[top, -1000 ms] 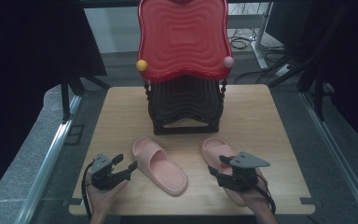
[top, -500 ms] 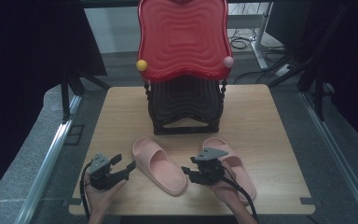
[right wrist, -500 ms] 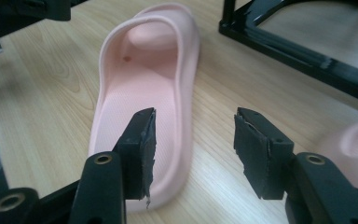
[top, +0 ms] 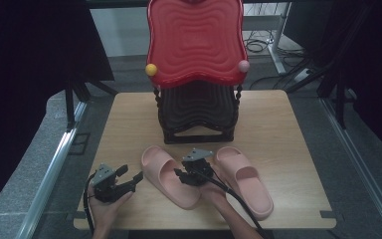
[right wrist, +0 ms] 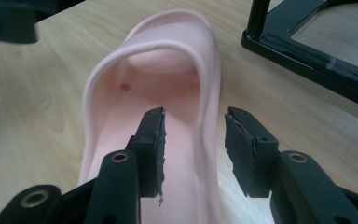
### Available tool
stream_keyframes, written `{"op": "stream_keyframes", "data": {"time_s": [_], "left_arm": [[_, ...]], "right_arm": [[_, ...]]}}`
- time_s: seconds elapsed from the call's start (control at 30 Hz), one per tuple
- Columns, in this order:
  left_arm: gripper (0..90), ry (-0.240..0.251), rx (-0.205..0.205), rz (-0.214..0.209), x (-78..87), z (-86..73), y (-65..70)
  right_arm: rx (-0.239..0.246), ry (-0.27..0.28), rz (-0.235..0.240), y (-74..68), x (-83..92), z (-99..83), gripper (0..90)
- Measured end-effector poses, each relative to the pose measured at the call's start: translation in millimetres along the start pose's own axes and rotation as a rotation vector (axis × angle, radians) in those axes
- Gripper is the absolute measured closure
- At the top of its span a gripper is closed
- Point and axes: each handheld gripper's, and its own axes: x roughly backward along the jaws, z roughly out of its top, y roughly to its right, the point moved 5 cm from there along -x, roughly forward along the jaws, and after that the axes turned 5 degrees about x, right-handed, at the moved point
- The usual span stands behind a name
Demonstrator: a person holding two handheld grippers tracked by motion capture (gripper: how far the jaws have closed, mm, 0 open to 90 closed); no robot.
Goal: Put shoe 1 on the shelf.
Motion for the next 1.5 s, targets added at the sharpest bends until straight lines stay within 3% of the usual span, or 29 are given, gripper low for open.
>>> {"op": "stream_keyframes", "data": {"time_s": [0.27,0.43,0.77,1.1,1.5], "left_arm": [[28.9,-0.003,0.005,0.003,-0.4,-0.4,-2.3],[29.0,0.010,0.010,0.009,1.3,0.0,-4.9],[28.9,0.013,0.015,0.012,3.8,0.2,-8.0],[28.9,0.022,0.025,0.018,6.8,0.6,-11.7],[28.9,0.019,0.030,0.013,3.8,-0.5,-9.8]], "right_arm": [[-0.036,-0.007,-0.021,3.2,-26.6,6.4,63.9],[-0.062,-0.007,-0.034,2.8,-40.2,7.8,71.5],[-0.083,-0.026,-0.081,4.3,-39.1,4.7,82.4],[-0.078,0.032,-0.073,1.7,-13.8,7.2,83.2],[-0.073,0.167,-0.093,3.4,47.4,4.9,83.2]]}}
